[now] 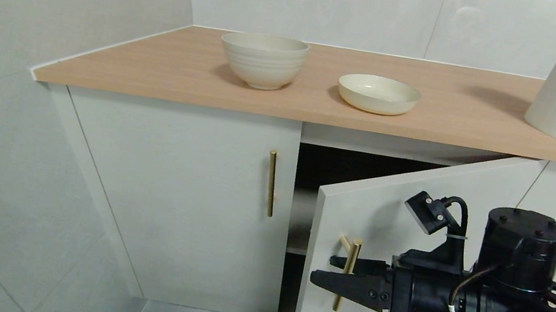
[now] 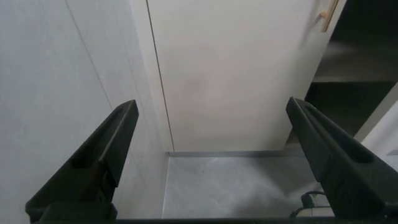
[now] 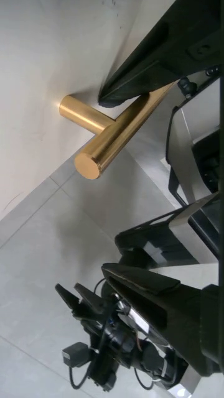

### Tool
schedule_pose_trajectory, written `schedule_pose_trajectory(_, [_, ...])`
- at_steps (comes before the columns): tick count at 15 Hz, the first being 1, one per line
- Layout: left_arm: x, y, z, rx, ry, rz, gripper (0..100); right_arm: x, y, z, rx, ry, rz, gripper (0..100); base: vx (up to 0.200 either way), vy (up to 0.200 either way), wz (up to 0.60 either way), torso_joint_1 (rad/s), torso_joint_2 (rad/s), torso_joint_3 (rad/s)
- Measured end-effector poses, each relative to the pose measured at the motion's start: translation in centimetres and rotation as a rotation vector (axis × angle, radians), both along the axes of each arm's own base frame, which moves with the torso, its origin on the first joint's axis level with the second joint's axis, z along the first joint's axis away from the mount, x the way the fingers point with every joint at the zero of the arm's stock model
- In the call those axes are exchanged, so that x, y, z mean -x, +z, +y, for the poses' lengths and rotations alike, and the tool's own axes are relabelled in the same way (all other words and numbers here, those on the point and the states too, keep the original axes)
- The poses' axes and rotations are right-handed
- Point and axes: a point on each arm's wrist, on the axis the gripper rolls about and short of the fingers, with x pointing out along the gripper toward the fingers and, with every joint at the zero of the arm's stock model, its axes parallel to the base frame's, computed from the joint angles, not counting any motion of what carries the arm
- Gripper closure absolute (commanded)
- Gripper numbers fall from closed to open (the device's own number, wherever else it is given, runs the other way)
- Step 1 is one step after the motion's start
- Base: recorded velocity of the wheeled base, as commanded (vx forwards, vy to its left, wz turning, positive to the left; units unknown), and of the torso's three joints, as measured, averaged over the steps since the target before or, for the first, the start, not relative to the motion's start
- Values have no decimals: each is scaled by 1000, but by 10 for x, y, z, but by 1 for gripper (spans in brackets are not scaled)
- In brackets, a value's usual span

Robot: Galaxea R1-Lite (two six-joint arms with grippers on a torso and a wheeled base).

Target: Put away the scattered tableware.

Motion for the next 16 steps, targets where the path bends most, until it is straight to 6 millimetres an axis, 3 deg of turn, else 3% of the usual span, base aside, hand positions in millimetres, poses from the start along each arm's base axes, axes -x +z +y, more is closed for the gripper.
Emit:
schedule_pose_trajectory(7, [0,1,0,-3,-8,-6,0,8,-2,1,7,20,10,0,0,0,0,0,0,0])
schedule_pose_trajectory(12, [14,69,-4,39,-223,-35,0,10,0,0,6,24,8,0,0,0,0,0,0,0])
schedule_pose_trajectory(14, [4,97,-6,63,-326,16,0,10,0,1,2,29,3,0,0,0,0,0,0,0])
schedule_pose_trajectory(16, [-22,125,-9,104,-447,121,0,12,1,3,-2,35,-3,0,0,0,0,0,0,0])
